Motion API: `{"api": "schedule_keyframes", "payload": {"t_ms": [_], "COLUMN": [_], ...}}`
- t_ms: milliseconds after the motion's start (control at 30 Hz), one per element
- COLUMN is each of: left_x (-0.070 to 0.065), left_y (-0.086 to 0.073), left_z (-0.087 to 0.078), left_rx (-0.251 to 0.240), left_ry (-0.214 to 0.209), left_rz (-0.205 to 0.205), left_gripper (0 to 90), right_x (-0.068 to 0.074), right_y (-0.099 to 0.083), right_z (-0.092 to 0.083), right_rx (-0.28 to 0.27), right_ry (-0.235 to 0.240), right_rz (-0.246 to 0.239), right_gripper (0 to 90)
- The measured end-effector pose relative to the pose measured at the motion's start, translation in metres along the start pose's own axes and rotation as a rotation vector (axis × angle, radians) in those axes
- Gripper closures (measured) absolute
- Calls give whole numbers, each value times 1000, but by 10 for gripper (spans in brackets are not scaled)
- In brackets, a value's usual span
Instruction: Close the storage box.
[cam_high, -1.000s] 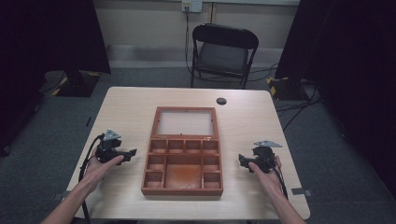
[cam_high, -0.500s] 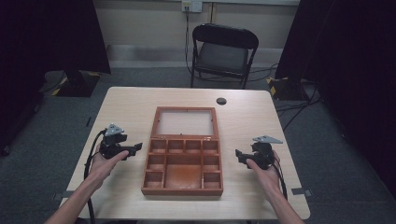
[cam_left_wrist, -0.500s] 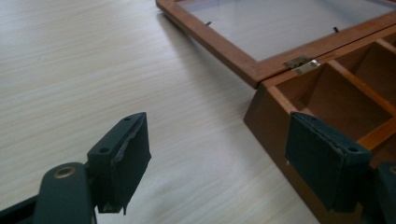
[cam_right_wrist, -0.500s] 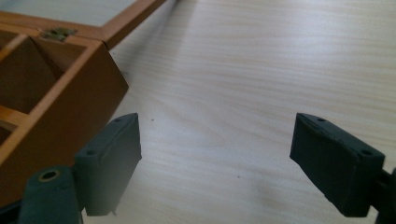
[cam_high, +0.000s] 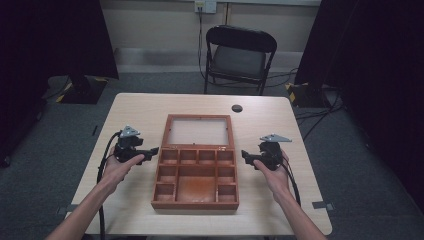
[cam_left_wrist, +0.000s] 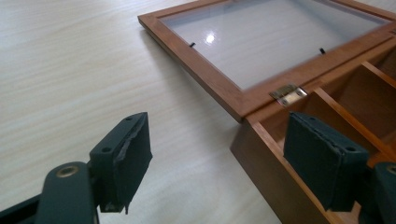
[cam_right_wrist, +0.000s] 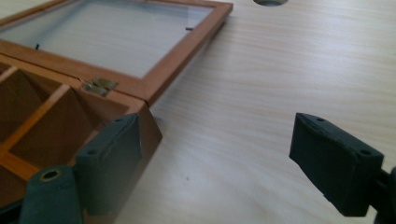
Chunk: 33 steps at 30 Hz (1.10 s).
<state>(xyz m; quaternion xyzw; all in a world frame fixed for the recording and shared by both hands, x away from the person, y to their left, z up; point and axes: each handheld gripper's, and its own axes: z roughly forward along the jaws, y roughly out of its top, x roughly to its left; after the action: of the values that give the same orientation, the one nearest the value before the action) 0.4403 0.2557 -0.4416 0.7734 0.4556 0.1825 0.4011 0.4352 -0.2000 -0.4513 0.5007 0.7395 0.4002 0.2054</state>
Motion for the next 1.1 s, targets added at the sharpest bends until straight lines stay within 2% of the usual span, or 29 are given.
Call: {"api": "schedule_keyframes", "payload": {"t_ms": [67, 167, 233, 300, 333, 367, 433, 467, 533, 600, 700, 733, 767, 800, 833, 867, 933, 1000, 1067, 1100], "left_x": [3, 6, 10, 11, 12, 12, 13, 13, 12, 11, 13, 15, 15, 14, 14, 12, 11, 11, 12, 12], "left_y": [4, 10, 19, 22, 26, 31, 34, 39, 42, 49, 53, 55, 55, 54, 54, 51, 47, 45, 38, 38], "left_z": [0, 1, 1, 2, 4, 8, 10, 18, 22, 29, 33, 39, 39, 45, 45, 51, 57, 59, 66, 66], "left_rx": [-17, -6, -28, -35, -35, -27, -27, -8, 2, -10, -23, -10, -10, 6, 6, 26, 37, 46, 66, 66], "left_ry": [-5, -1, -5, -2, -4, 6, 12, 26, 19, 12, 5, -5, -5, -13, -13, -20, -25, -35, -59, -59], "left_rz": [-6, 0, -32, -37, -37, -21, -19, -12, -7, -14, -37, -49, -49, -56, -56, -53, -56, -59, -89, -89], "left_gripper": [240, 239, 236, 234, 234, 232, 232, 232, 232, 232, 232, 230, 230, 230, 230, 230, 230, 230, 230, 228], "right_x": [1, 1, -1, 0, 0, 1, 2, 4, 5, 5, 5, 5, 5, 7, 7, 7, 5, 5, 3, 3], "right_y": [5, 9, 16, 20, 29, 32, 37, 46, 50, 63, 69, 70, 70, 67, 67, 62, 56, 55, 50, 50], "right_z": [5, 9, 15, 17, 23, 25, 28, 34, 37, 44, 50, 58, 58, 66, 66, 75, 82, 86, 93, 93], "right_rx": [13, 26, 9, 14, 11, 10, 10, 5, 9, 1, 2, 21, 21, 48, 48, 82, 100, 116, 127, 127], "right_ry": [12, 24, 28, 34, 38, 39, 43, 46, 50, 57, 52, 42, 42, 48, 48, 75, 118, 112, 121, 121], "right_rz": [9, 13, 37, 38, 35, 39, 38, 31, 25, 34, 22, 17, 17, 15, 15, 35, 81, 91, 122, 122], "right_gripper": [162, 160, 162, 160, 161, 161, 160, 160, 160, 156, 157, 157, 157, 153, 153, 152, 153, 152, 152, 152]}}
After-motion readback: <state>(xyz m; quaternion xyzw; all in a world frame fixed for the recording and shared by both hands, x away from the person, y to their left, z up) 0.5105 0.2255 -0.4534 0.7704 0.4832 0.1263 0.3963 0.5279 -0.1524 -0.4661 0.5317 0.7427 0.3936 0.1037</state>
